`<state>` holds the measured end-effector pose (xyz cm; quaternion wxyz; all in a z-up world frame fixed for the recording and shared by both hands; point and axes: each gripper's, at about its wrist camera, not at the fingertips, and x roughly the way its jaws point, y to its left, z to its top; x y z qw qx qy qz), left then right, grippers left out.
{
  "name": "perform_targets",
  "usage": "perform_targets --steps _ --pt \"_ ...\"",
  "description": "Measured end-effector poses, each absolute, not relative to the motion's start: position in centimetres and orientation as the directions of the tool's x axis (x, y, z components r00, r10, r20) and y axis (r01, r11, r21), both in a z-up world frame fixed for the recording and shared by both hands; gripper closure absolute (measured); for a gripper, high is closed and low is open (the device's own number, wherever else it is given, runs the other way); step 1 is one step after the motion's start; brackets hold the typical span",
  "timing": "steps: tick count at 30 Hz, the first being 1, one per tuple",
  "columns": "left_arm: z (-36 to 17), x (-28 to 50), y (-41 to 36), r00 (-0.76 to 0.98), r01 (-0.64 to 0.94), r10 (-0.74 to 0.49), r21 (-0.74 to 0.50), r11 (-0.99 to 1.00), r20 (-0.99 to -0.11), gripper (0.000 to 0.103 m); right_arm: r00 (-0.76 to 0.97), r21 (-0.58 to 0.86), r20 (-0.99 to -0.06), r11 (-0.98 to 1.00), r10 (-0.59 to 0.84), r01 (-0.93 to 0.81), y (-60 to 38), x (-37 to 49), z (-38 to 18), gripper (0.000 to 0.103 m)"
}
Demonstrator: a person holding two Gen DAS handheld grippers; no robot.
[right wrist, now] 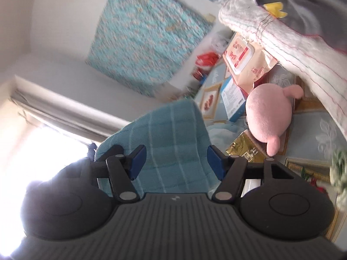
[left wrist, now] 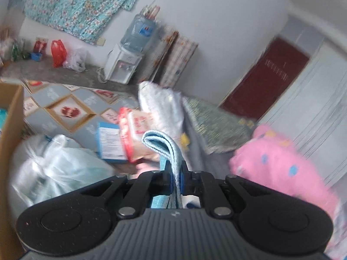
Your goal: Organize soft objects
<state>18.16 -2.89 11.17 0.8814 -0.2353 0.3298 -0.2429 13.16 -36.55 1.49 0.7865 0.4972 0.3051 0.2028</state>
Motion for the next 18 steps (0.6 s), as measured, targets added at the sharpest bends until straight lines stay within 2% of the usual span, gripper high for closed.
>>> perform_targets --steps 3,6,11,18 --pt "9.9 17.7 -2.5 0.690 0.261 -0.610 -0.652 0.712 -0.390 0.096 0.753 0.923 -0.249 0.386 0.609 -0.007 -37.0 11.6 -0.1 0.041" --pt "7.0 17.8 -2.9 0.734 0.203 -0.537 -0.621 0.757 -0.415 0.096 0.757 0.926 -0.268 0.375 0.596 0.032 -36.8 10.4 -2.4 0.041" --pt "1.7 17.2 -4.0 0.739 0.119 -0.416 -0.506 0.854 -0.530 0.096 0.747 0.914 -0.343 0.388 0.570 0.124 -36.5 9.4 -6.2 0.041" --pt "0.5 14.1 -4.2 0.817 0.108 -0.266 -0.319 0.942 -0.512 0.096 0.751 0.895 -0.367 0.428 0.550 0.124 -35.4 9.8 -7.4 0.048"
